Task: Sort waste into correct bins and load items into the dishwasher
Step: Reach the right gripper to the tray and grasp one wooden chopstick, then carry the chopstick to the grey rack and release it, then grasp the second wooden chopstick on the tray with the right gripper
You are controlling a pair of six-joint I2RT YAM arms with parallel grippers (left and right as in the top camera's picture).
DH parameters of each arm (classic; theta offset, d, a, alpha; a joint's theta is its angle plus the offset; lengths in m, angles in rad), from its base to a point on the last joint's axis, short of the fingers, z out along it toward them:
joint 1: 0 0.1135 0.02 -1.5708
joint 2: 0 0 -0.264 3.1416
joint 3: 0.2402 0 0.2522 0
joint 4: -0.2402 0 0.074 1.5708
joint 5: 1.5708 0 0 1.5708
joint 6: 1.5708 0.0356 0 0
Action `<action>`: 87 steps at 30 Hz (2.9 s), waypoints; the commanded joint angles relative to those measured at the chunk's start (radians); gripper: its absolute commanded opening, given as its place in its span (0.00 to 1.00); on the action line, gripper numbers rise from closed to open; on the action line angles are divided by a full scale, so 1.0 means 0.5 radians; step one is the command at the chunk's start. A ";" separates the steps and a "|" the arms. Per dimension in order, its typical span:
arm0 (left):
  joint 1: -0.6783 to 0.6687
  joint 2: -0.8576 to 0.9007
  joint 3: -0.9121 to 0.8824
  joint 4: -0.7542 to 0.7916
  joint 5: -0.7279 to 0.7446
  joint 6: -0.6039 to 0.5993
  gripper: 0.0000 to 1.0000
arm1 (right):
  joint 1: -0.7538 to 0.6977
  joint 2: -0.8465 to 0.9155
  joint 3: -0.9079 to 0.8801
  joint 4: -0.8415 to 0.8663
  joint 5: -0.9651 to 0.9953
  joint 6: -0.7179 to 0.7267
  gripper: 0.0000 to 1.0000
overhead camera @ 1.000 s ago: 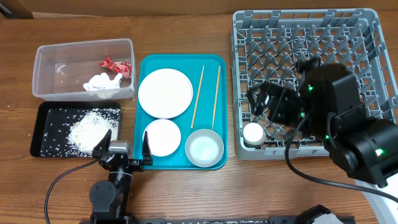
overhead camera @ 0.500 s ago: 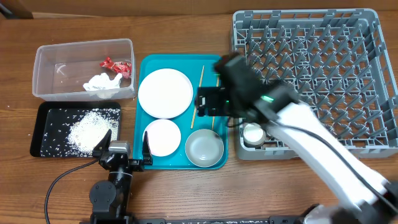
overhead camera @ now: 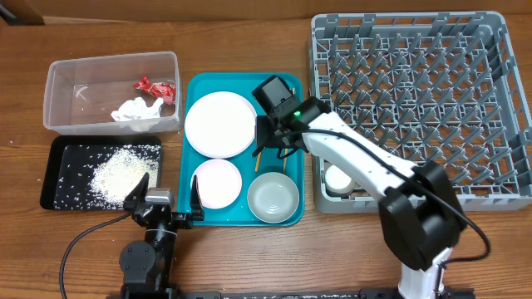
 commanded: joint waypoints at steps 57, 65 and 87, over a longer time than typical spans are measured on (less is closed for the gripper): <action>0.011 -0.019 -0.007 -0.004 -0.014 0.037 1.00 | -0.582 -0.160 0.051 -0.462 0.128 -0.769 0.13; 0.011 -0.019 -0.007 -0.004 -0.014 0.037 1.00 | -0.483 -0.274 0.166 -0.568 0.186 -0.767 0.52; 0.011 -0.019 -0.007 -0.005 -0.014 0.037 1.00 | -0.072 0.231 -0.014 -0.083 0.354 -0.029 0.51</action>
